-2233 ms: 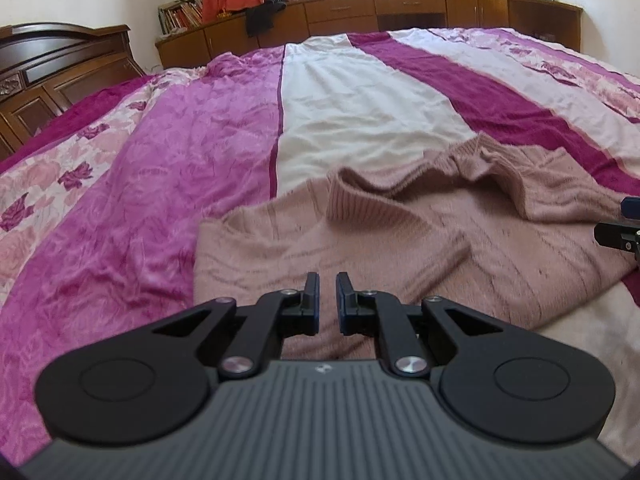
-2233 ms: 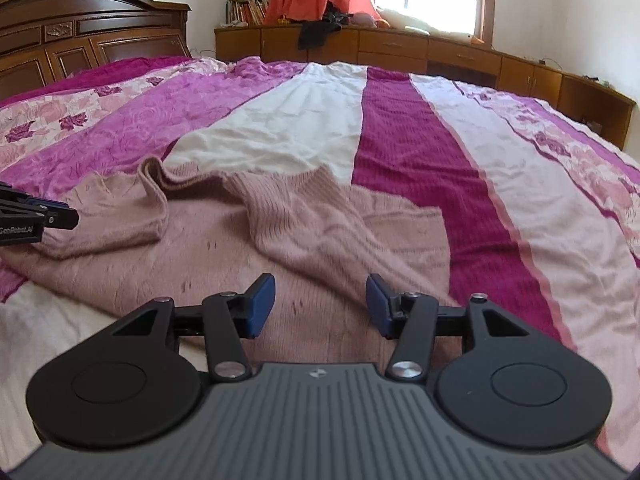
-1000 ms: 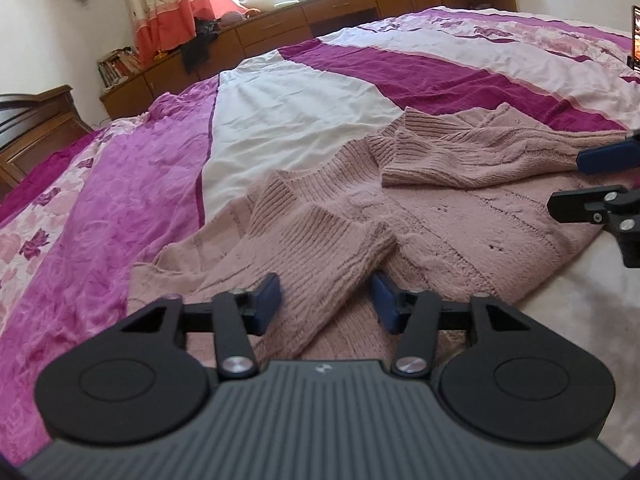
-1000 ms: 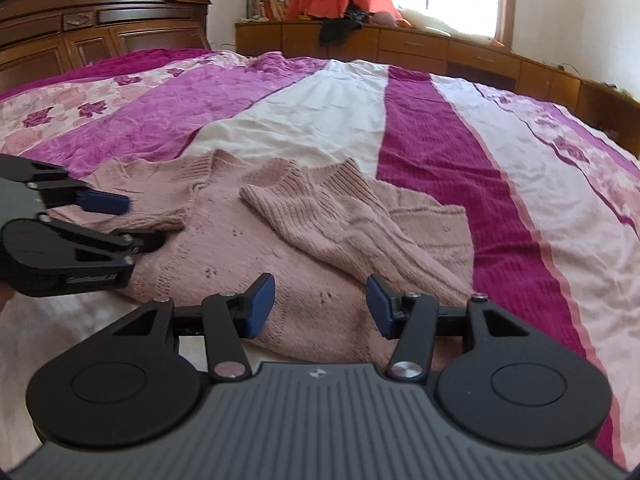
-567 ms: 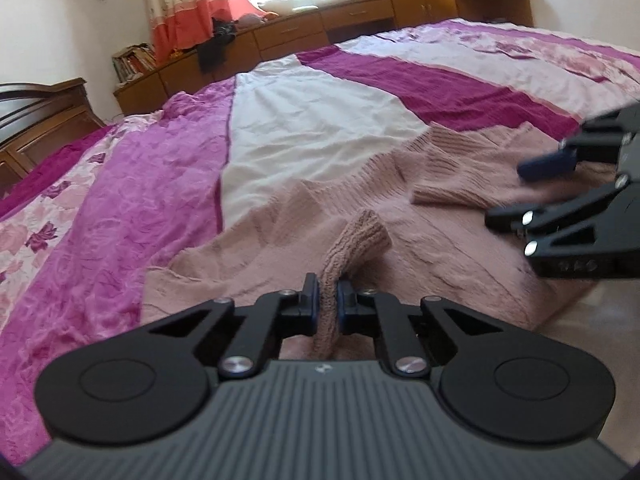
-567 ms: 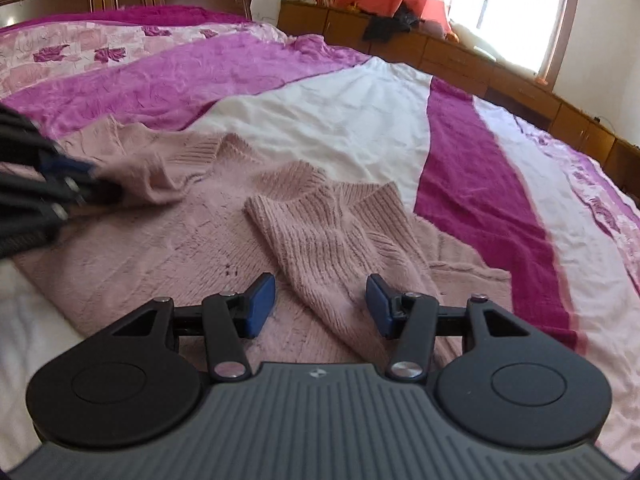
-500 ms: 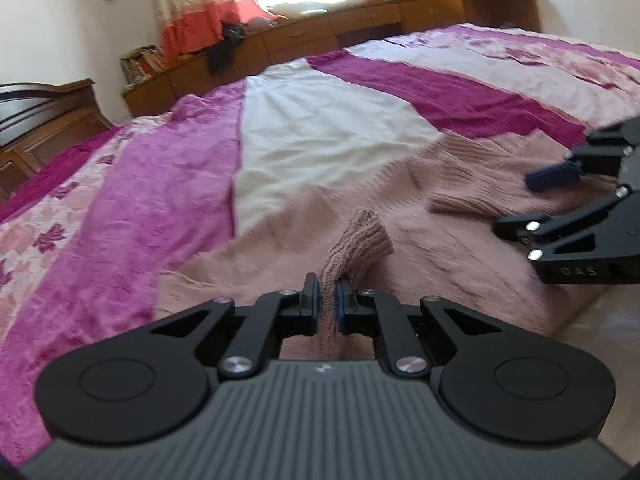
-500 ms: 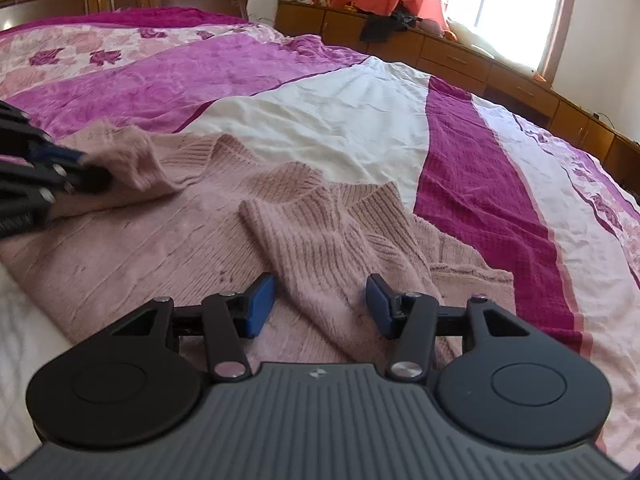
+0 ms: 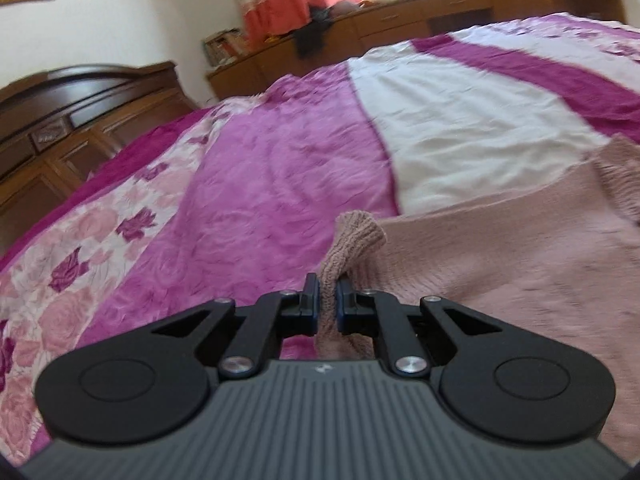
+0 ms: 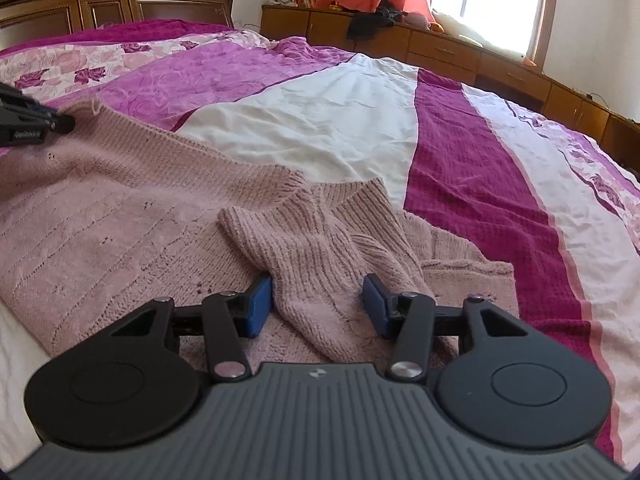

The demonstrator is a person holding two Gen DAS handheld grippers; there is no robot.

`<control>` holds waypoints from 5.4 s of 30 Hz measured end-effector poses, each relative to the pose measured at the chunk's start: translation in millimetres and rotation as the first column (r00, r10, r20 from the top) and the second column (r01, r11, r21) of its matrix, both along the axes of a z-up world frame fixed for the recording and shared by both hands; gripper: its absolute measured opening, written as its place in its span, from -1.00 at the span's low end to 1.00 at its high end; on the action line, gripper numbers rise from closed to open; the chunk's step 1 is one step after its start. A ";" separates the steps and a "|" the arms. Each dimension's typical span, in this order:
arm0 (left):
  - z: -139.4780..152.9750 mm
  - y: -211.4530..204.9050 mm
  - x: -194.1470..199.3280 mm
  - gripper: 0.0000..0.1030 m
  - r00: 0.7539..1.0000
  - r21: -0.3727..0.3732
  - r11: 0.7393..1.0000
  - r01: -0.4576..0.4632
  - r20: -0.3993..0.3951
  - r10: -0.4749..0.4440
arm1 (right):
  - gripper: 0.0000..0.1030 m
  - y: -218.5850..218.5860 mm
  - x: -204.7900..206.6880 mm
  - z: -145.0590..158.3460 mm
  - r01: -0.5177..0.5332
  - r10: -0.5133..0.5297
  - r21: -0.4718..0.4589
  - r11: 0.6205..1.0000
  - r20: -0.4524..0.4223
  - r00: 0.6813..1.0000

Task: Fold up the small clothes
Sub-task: 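Grasp the folded cardigan edge with the left gripper while the right gripper grasps it, then lift the cardigan edge with both grippers and fold it over, then open both, then move both open grippers back from the folded pink cardigan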

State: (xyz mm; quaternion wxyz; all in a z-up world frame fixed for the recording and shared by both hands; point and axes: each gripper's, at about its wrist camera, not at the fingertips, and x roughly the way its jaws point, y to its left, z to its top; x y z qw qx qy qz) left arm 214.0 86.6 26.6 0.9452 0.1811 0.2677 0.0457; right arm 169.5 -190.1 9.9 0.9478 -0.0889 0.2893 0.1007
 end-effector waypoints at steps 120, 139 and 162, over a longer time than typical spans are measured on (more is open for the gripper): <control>-19.8 40.2 -70.5 -0.74 0.972 -0.228 0.961 -0.159 -0.207 0.112 | -0.71 -139.2 -49.2 -17.8 0.200 -0.143 0.411 0.889 -0.167 0.976; 29.8 21.4 -126.4 0.17 0.970 -0.280 0.942 -0.184 -0.209 0.127 | 0.20 -181.0 -85.2 4.1 0.287 -0.227 0.536 0.794 -0.176 0.958; 10.5 14.1 -142.1 0.18 0.931 -0.316 0.903 -0.292 -0.312 0.192 | 0.25 -176.7 -30.3 -43.2 0.300 -0.073 0.741 0.601 -0.322 0.944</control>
